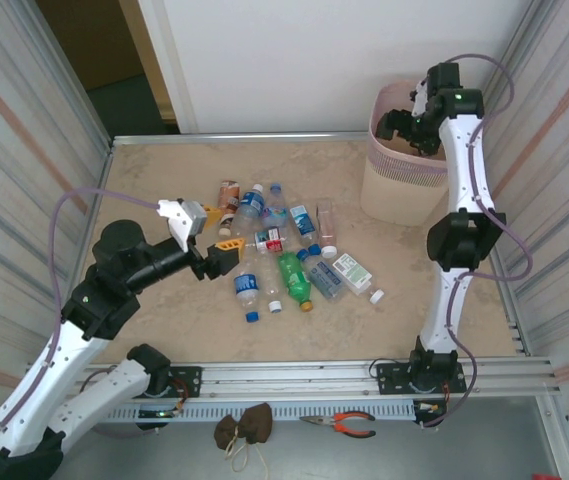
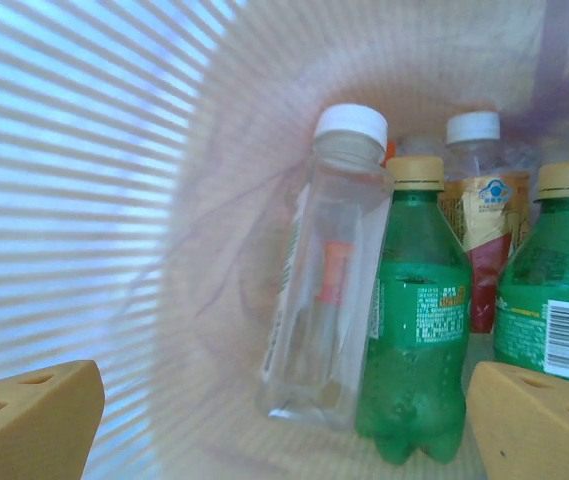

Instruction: Put the plastic bottles in the bin

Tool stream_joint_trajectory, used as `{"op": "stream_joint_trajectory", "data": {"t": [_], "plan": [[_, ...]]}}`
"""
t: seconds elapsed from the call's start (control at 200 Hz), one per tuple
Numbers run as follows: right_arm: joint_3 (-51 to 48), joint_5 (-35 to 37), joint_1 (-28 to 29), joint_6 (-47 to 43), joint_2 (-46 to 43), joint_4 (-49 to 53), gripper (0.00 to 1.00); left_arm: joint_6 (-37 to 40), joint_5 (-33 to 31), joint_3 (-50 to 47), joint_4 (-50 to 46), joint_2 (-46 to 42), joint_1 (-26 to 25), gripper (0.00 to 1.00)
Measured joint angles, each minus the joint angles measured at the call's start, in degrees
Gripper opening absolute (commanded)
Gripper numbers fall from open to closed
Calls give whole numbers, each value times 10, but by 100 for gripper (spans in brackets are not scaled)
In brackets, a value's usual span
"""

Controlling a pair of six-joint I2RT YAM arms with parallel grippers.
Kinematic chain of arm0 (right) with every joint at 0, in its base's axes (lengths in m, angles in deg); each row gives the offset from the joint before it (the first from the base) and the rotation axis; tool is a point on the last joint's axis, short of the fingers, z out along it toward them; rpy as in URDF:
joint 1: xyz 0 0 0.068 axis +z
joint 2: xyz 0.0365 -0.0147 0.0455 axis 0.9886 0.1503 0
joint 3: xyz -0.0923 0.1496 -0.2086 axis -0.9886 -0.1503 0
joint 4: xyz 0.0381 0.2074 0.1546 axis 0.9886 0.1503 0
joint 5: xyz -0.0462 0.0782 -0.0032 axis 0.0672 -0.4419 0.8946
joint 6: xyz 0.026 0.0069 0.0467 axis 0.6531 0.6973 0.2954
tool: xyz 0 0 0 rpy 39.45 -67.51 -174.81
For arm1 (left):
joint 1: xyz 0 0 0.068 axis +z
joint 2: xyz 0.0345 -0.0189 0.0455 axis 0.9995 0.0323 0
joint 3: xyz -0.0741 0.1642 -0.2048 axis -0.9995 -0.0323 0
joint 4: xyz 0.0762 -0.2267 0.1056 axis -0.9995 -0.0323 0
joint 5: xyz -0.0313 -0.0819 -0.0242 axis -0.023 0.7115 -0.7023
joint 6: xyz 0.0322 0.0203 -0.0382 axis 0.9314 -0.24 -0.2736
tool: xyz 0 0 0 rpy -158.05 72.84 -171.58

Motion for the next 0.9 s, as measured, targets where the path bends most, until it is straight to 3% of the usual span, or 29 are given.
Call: {"op": "stream_joint_trajectory", "data": {"t": [0.521,0.897], "plan": [[-2,10,3,0,-130,26,91,-25,-44,0,-7,93,4,81],[-150,24,41,0,-286,12,91,-80,-92,55,-63,243,80,76]]}}
